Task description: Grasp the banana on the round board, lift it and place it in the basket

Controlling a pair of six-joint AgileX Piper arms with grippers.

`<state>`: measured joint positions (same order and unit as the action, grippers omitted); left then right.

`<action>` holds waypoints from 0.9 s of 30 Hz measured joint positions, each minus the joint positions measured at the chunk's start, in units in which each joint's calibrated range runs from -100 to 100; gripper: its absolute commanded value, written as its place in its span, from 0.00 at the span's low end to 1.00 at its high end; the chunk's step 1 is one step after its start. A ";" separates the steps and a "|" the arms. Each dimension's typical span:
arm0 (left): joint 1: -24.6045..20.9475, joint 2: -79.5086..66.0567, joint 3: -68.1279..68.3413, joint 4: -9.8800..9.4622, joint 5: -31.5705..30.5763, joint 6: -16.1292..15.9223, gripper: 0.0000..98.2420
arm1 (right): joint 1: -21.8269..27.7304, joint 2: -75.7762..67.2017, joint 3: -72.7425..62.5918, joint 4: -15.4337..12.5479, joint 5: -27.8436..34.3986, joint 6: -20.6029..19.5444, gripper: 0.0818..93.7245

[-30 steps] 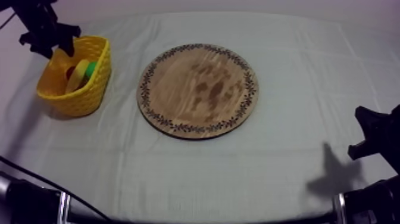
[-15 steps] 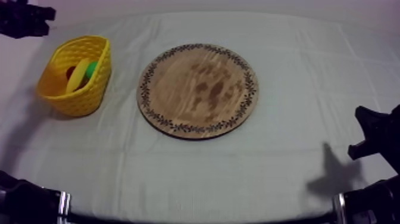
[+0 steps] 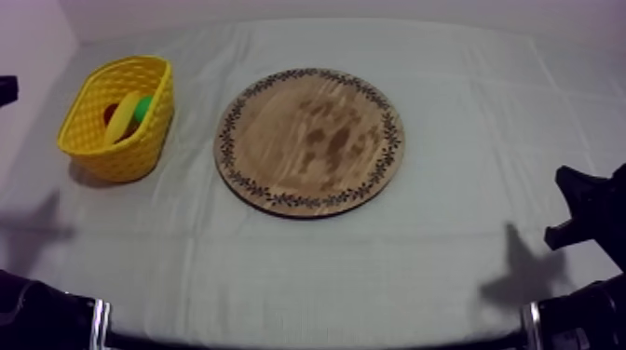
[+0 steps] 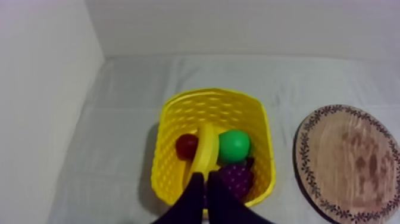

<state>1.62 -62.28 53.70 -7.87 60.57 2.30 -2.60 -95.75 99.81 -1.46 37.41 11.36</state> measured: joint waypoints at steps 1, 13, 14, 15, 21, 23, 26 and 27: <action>-0.51 -2.57 1.77 0.05 -1.18 0.20 0.00 | 0.00 0.00 0.00 0.00 0.00 0.00 0.00; -2.10 -27.85 27.10 -0.15 -15.33 0.65 0.00 | 0.00 0.00 0.00 0.00 -0.07 0.00 0.00; -1.93 -29.33 29.23 -0.15 -16.84 0.53 0.00 | 0.00 0.00 0.00 0.00 -0.07 0.00 0.00; -1.82 -30.65 31.25 -0.08 -18.13 0.43 0.00 | 0.00 0.00 0.00 0.00 -0.07 0.00 0.00; -1.13 -35.68 40.27 0.54 -22.17 -0.73 0.00 | 0.00 0.00 0.00 0.00 -0.07 0.00 0.00; -1.06 -36.66 42.57 1.76 -22.88 -1.80 0.00 | 0.00 0.00 0.00 0.00 -0.07 -0.03 0.00; -1.02 -37.20 44.63 3.09 -24.47 -2.82 0.00 | 0.00 0.00 0.00 0.00 -0.07 -0.17 0.00; -1.06 -37.32 45.07 3.36 -25.16 -2.86 0.00 | 0.00 0.00 0.00 0.00 -0.07 -0.17 0.00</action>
<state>0.56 -99.61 98.78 -4.51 35.40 -0.56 -2.60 -95.75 99.81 -1.46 37.34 11.19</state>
